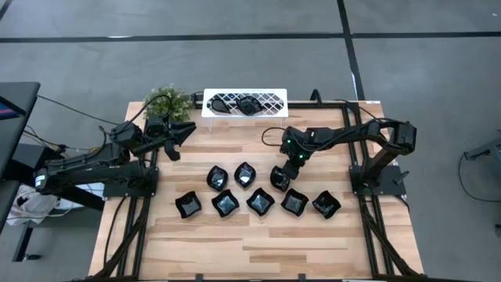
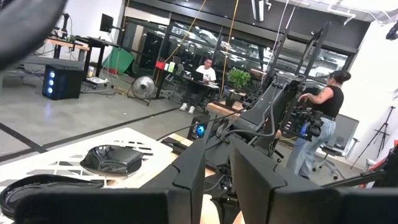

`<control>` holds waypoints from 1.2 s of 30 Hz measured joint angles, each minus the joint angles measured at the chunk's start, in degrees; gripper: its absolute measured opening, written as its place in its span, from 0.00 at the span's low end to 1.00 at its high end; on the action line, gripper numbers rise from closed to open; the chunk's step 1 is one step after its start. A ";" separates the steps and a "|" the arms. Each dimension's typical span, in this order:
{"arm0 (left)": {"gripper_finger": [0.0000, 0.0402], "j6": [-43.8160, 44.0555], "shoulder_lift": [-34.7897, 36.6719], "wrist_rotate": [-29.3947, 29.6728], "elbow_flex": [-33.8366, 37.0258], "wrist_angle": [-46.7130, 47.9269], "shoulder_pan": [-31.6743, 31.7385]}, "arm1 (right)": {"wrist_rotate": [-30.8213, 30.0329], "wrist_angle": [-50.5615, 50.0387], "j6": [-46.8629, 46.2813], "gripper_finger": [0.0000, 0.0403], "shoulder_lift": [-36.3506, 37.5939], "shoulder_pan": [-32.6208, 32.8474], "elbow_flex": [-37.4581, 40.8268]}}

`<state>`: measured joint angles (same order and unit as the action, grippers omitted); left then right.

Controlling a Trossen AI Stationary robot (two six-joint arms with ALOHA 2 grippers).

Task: Pick & Place Mini shaped plates
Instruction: Stack the black leaf shaped plate on top of the black leaf shaped plate on the shelf

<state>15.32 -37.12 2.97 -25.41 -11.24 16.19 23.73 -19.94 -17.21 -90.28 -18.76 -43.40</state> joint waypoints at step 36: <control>0.19 0.14 0.00 0.01 0.02 -0.32 0.00 | -2.46 -25.68 21.37 0.00 5.75 -2.03 -21.39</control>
<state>15.46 -37.12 2.98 -25.39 -11.55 16.18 21.26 -45.62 4.16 -84.53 -20.80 -64.79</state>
